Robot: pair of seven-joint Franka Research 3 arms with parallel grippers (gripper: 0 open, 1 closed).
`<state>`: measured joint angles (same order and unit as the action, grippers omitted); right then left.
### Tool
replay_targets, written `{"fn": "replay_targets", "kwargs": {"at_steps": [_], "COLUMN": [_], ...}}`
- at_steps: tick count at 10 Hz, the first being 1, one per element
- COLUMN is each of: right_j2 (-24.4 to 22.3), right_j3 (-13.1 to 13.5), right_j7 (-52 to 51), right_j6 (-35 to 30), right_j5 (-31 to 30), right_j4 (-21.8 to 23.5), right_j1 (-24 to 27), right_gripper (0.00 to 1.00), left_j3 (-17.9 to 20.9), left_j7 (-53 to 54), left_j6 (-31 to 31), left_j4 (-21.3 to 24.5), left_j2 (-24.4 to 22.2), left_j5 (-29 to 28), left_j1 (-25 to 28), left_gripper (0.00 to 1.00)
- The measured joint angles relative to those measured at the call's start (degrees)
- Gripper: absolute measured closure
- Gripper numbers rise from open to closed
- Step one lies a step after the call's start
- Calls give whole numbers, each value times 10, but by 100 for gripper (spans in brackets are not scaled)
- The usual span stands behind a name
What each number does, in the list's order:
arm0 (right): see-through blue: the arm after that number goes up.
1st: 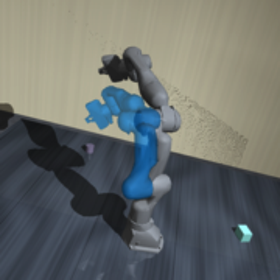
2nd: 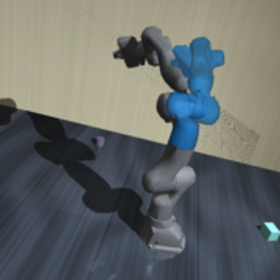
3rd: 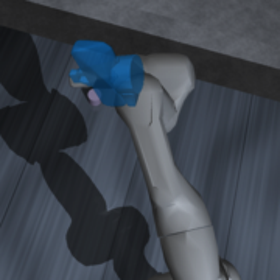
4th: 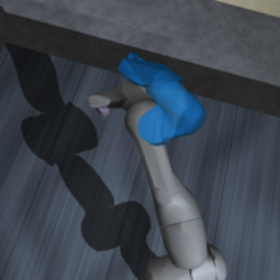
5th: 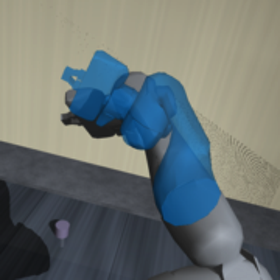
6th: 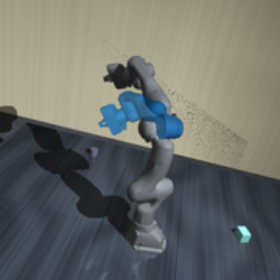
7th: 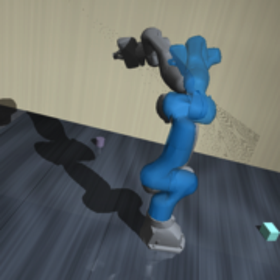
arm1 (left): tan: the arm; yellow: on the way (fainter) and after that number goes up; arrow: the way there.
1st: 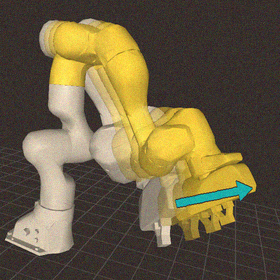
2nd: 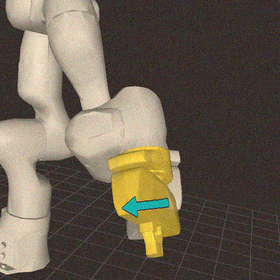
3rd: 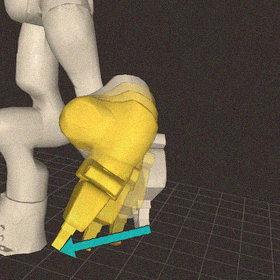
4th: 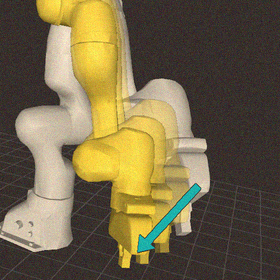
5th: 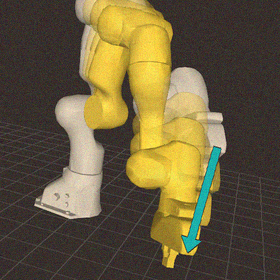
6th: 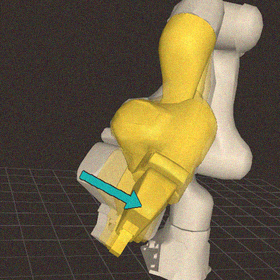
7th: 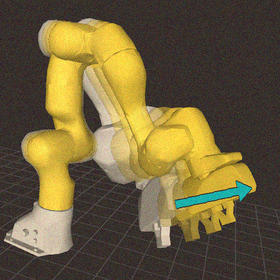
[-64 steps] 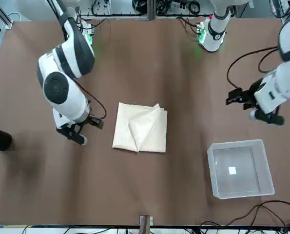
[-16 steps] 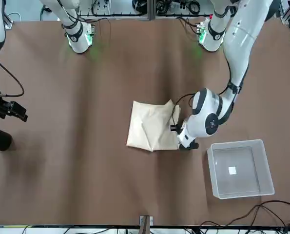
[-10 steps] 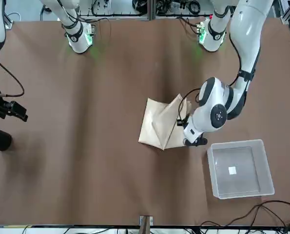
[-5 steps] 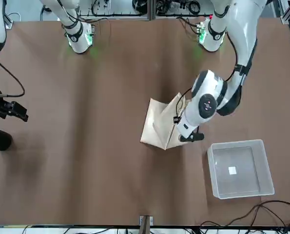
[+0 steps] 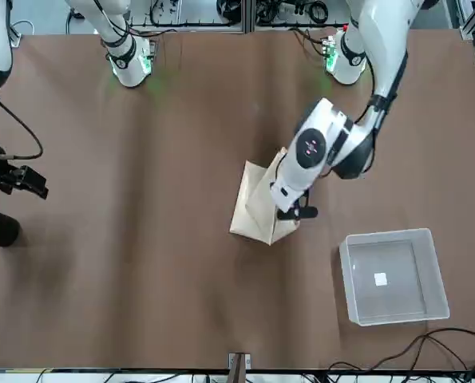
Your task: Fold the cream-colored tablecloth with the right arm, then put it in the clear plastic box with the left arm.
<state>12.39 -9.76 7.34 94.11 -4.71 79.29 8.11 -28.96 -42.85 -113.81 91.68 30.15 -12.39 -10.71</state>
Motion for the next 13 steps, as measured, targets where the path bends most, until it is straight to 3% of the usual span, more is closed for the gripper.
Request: {"fn": "replay_targets", "kwargs": {"at_steps": [7,11,13], "right_j2": [0,0,0], "right_j3": [0,0,0], "right_j7": [0,0,0], "right_j6": [-1,-1,-1], "right_j5": [0,0,0], "right_j4": [3,8,8], "right_j1": [-2,-2,-3], "right_gripper": [0,0,0], "left_j3": [-34,-39,-39], "left_j7": [-24,-35,-50], "left_j6": [1,-23,-53], "left_j4": [-3,-74,-86], "left_j2": [31,76,102], "left_j5": [-49,-49,-49], "left_j1": [-27,-39,-53], "left_gripper": [96,96,96]}}
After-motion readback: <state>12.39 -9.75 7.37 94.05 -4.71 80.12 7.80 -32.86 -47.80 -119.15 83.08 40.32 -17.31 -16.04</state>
